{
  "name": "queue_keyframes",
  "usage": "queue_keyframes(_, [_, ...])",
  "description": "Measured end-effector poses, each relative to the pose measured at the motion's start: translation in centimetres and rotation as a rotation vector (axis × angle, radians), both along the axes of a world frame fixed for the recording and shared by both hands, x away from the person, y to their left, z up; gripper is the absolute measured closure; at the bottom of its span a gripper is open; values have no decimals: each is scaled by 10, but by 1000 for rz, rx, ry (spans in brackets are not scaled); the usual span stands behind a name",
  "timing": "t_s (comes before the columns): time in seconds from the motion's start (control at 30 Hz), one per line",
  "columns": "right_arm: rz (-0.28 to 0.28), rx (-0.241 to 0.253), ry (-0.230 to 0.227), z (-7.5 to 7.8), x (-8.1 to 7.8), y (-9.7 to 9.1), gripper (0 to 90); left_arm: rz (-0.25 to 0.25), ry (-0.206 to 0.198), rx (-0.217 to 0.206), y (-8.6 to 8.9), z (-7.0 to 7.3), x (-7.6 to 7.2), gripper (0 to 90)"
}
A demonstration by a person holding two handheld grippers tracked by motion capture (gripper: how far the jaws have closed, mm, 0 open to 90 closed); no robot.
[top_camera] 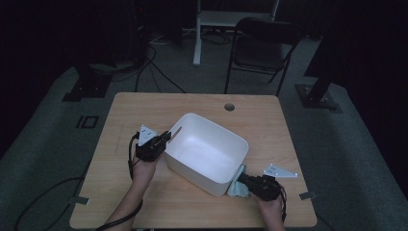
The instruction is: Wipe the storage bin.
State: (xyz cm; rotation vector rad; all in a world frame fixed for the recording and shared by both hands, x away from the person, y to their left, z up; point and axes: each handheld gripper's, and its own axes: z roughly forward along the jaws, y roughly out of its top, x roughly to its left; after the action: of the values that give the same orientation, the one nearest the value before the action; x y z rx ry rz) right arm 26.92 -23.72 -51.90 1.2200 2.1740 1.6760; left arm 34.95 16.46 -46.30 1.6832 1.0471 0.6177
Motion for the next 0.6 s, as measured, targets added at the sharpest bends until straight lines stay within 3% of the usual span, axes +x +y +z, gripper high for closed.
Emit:
queue_keyframes(0.3, [-19,-19,21,-4,4,-2,855,-2,0,-2,0,0,0,855])
queue_keyframes(0.33, [-27,-42,31,-6,5,-1,855,-3,-1,-1,0,0,0,855])
queue_keyframes(0.47, [-30,-20,83,-16,10,-2,854,-13,0,-8,1,0,1,852])
queue_keyframes(0.6, [-38,-54,123,-25,15,-1,854,-8,2,-7,0,0,1,852])
